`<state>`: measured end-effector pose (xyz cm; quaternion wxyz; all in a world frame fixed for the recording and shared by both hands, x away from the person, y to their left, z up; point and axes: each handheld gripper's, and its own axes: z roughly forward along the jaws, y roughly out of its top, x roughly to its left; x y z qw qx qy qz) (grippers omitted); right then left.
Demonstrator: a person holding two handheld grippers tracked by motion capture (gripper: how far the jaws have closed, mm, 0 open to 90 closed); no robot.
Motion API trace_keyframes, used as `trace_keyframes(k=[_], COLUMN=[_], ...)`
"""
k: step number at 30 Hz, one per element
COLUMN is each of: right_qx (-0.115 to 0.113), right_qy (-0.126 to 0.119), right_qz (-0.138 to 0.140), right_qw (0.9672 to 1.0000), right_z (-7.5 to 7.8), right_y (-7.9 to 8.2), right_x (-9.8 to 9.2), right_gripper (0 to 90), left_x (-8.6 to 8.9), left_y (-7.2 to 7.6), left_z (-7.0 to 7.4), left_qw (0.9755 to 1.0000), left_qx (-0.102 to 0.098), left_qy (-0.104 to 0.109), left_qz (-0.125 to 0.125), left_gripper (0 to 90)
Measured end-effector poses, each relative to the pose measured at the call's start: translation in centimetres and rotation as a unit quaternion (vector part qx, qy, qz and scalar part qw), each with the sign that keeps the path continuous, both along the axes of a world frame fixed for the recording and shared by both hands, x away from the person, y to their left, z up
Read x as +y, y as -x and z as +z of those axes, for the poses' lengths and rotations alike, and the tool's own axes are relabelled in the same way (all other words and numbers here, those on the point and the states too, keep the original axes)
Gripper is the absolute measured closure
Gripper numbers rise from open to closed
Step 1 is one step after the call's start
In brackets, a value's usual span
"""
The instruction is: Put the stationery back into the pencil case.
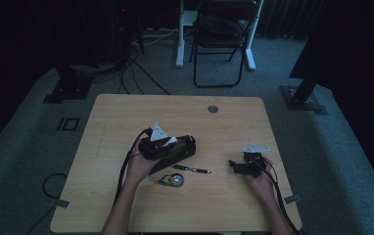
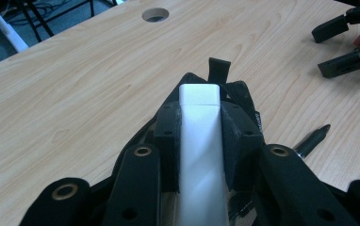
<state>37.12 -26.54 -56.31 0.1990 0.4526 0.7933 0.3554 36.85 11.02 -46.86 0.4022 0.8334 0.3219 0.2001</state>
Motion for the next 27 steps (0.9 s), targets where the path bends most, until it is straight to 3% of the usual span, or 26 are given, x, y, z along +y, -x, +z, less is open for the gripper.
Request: trace_keyframes(k=[13, 27], right_qx=[0.0, 0.0], right_qy=[0.0, 0.0], right_qz=[0.0, 0.0], right_qw=[1.0, 1.0], right_z=[0.0, 0.0], right_y=[0.0, 0.0], right_x=[0.0, 0.0], right_gripper=[19.5, 19.5], left_x=[-0.3, -1.1], left_y=[-0.8, -1.1], left_z=[-1.0, -2.4], left_qw=[0.9999, 0.9989], left_qx=[0.009, 0.033], left_qy=[-0.009, -0.029], left_qz=[0.004, -0.013], left_gripper=[70.9, 70.8])
